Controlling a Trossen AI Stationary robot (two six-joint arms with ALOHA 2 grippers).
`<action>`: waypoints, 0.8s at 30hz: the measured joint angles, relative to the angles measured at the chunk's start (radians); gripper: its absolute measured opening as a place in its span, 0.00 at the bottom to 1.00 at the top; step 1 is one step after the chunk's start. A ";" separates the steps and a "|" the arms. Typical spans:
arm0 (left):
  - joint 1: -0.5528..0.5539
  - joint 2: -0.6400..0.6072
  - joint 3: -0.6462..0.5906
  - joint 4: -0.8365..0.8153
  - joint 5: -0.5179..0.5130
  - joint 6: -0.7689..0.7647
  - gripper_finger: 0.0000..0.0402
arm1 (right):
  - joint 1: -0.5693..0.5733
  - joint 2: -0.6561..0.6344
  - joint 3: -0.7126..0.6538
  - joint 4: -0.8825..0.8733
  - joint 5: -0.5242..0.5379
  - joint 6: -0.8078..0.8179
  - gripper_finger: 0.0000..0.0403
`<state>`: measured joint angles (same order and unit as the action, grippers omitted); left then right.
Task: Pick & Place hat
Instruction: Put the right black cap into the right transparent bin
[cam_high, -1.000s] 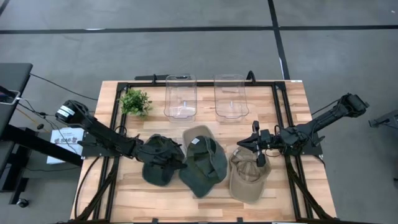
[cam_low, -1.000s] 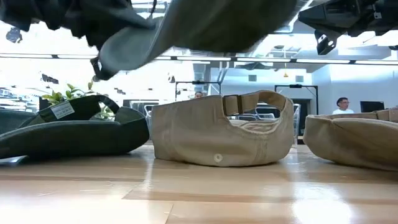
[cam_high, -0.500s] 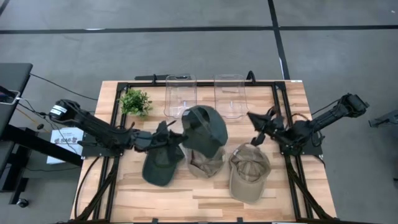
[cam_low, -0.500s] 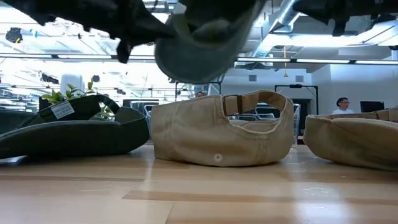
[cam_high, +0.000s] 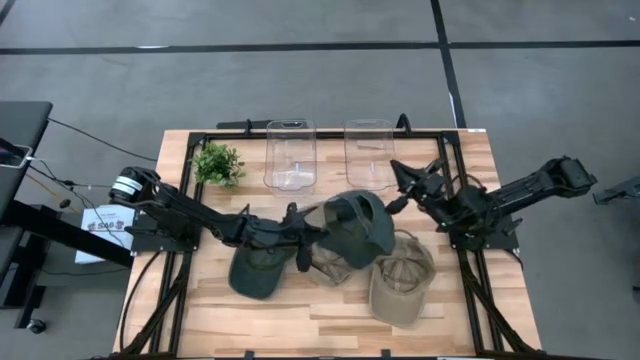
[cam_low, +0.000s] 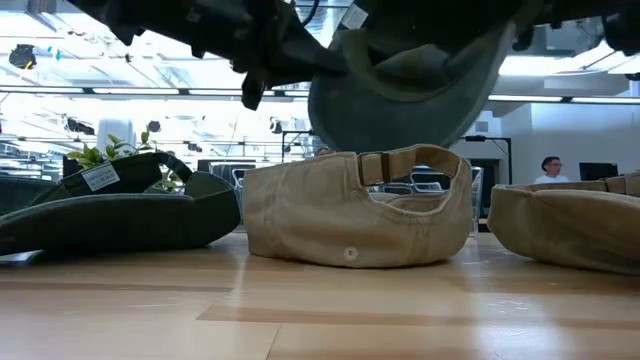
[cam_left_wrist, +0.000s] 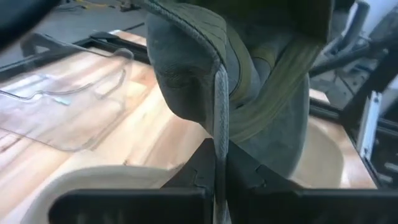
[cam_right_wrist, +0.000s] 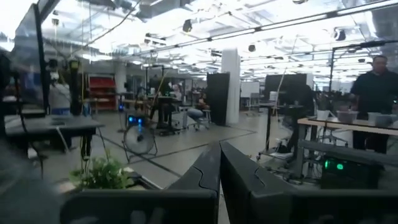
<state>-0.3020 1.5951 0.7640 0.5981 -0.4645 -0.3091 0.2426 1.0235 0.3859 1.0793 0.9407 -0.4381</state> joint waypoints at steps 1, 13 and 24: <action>0.003 -0.001 0.001 0.003 -0.004 -0.011 0.03 | 0.000 0.025 0.015 0.000 -0.004 -0.005 0.00; -0.008 -0.004 0.002 -0.014 -0.003 -0.021 0.03 | 0.051 0.411 0.212 0.006 -0.055 -0.089 0.00; -0.038 -0.013 0.000 -0.019 -0.004 -0.021 0.03 | 0.097 0.483 0.245 0.014 0.335 -0.419 0.00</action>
<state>-0.3403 1.5817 0.7644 0.5790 -0.4689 -0.3302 0.3401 1.5061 0.6308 1.0934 1.2762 -0.8567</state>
